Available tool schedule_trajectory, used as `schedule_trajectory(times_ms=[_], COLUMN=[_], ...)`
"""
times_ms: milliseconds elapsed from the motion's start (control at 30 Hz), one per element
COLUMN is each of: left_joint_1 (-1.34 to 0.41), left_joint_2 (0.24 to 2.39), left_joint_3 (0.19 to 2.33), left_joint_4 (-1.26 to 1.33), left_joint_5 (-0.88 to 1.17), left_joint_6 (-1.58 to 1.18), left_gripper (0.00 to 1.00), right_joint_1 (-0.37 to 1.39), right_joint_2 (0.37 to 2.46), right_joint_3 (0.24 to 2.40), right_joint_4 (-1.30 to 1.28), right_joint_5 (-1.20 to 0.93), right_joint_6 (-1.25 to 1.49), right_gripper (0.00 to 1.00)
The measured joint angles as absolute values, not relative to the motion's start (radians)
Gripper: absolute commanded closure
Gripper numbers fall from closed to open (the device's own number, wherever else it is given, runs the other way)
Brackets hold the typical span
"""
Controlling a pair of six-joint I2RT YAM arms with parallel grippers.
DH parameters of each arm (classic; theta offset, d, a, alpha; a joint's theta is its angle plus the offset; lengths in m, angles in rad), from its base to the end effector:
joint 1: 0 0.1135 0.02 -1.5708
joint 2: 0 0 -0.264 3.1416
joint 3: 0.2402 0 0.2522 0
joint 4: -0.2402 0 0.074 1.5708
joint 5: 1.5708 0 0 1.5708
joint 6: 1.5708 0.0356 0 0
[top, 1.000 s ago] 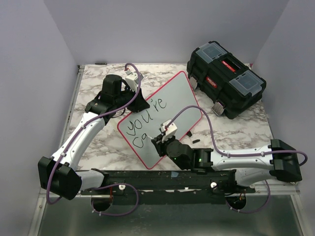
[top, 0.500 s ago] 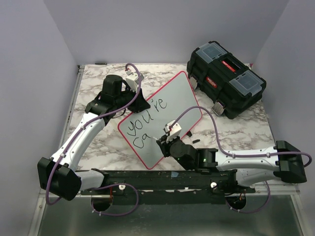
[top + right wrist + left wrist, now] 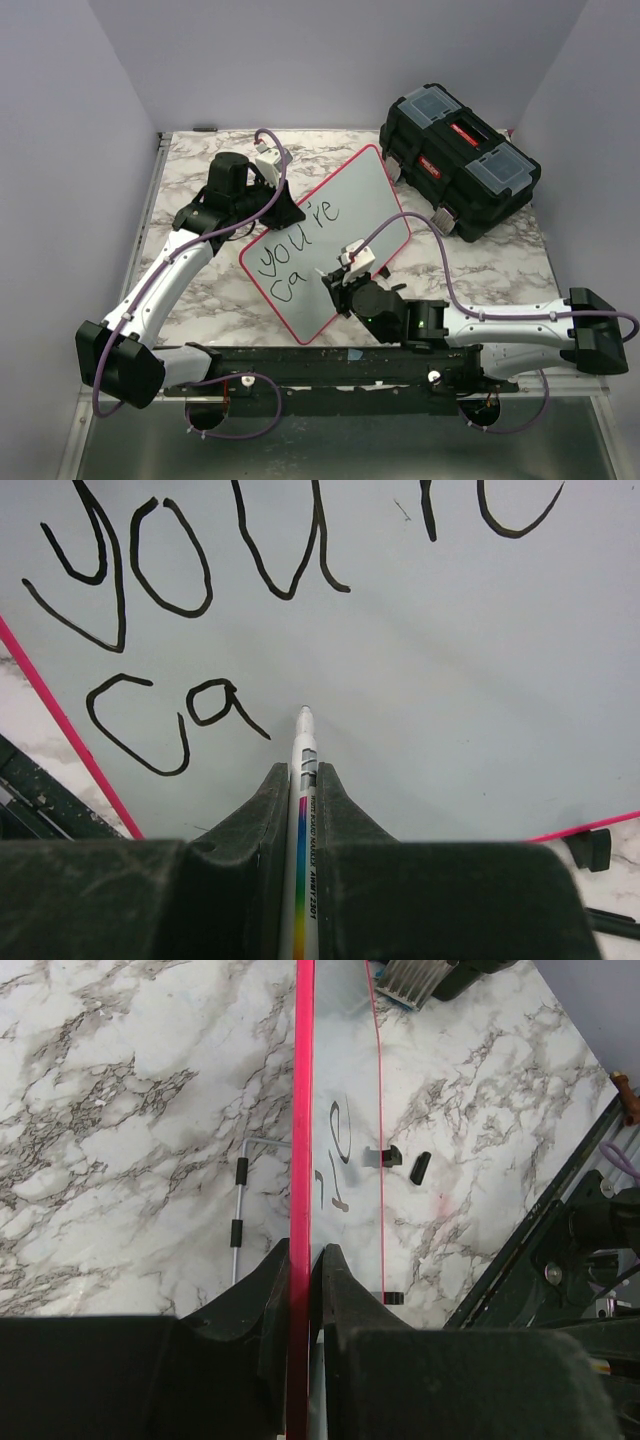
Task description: Write a sentence on the whiteboard
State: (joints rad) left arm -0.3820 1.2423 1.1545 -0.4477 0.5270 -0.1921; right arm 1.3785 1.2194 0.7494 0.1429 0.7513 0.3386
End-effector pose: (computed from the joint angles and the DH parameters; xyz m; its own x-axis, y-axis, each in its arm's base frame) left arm 0.2478 -0.1188 0.3482 -0.6029 0.0644 -0.7952 0.6199 0.6653 -0.4161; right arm 0.0753 0.2598 0.2718 -0.2552 -0.0403 -0.9661 -0.5397 0.8350 0.1077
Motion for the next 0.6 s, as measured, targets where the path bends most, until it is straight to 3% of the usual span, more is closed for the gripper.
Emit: schedule_trajectory(times_ms=[367, 600], left_joint_1=[-0.382, -0.382], left_joint_2=[1.242, 1.242], left_joint_3=[1.155, 1.155], left_joint_4=[-0.449, -0.45], left_joint_5=[0.527, 0.527], left_joint_6=[-0.192, -0.192], left_gripper=[1.0, 1.0], right_joint_1=[1.323, 1.209], right_joint_2=[1.19, 1.1], right_joint_3=[0.749, 0.691], right_joint_4=[0.175, 0.203], right_joint_5=[0.722, 0.569], right_joint_6=[0.316, 0.371], right_gripper=[0.99, 0.99])
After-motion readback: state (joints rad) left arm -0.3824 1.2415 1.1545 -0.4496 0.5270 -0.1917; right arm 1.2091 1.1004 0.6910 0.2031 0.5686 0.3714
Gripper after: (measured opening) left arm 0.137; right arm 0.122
